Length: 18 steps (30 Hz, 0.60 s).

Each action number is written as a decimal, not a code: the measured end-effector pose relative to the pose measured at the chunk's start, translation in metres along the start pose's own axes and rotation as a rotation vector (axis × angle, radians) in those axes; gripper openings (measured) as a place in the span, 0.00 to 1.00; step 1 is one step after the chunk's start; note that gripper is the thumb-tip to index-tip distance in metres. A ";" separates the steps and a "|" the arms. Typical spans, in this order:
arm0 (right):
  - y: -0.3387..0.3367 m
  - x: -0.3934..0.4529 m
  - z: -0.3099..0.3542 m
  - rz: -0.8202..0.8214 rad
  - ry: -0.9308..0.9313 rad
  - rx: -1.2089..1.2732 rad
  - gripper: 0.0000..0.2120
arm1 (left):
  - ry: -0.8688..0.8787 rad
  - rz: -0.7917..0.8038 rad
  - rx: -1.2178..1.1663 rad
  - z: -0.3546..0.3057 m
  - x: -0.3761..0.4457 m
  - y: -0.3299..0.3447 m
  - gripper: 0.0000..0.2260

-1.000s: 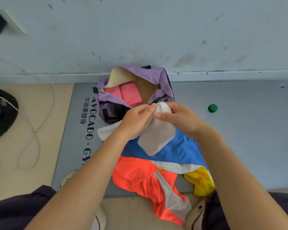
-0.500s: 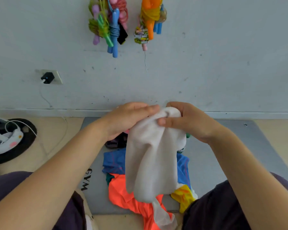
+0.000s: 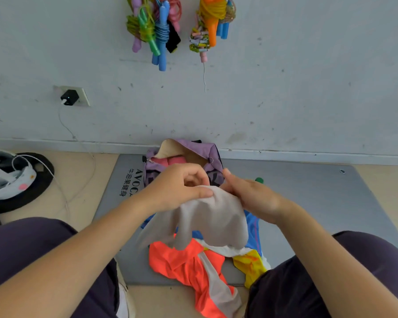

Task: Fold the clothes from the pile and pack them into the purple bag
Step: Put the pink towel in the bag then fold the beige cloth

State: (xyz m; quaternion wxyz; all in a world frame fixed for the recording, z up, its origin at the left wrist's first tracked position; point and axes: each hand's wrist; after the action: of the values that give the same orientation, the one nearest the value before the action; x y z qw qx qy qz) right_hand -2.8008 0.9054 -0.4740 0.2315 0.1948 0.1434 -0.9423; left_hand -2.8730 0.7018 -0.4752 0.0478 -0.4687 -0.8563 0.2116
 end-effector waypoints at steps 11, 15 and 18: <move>0.001 -0.004 0.009 -0.141 -0.373 0.113 0.07 | 0.000 0.079 -0.192 -0.006 0.001 -0.003 0.03; 0.004 -0.007 0.013 -0.134 -0.357 0.026 0.04 | 0.028 0.094 -0.117 -0.006 -0.001 -0.005 0.03; 0.007 -0.007 0.015 -0.114 -0.390 0.019 0.04 | 0.025 0.208 -0.122 -0.009 -0.004 -0.007 0.05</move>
State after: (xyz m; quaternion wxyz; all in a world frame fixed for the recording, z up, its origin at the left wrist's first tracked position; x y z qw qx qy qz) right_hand -2.7962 0.8971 -0.4587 0.1991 0.0024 0.0979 -0.9751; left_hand -2.8739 0.6975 -0.4639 0.0075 -0.5596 -0.8137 0.1571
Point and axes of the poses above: each hand's wrist, its own x-axis towards the middle knuckle, its own y-axis out of the palm, z = x × y, and after that the axes turned 13 degrees about z, right-handed
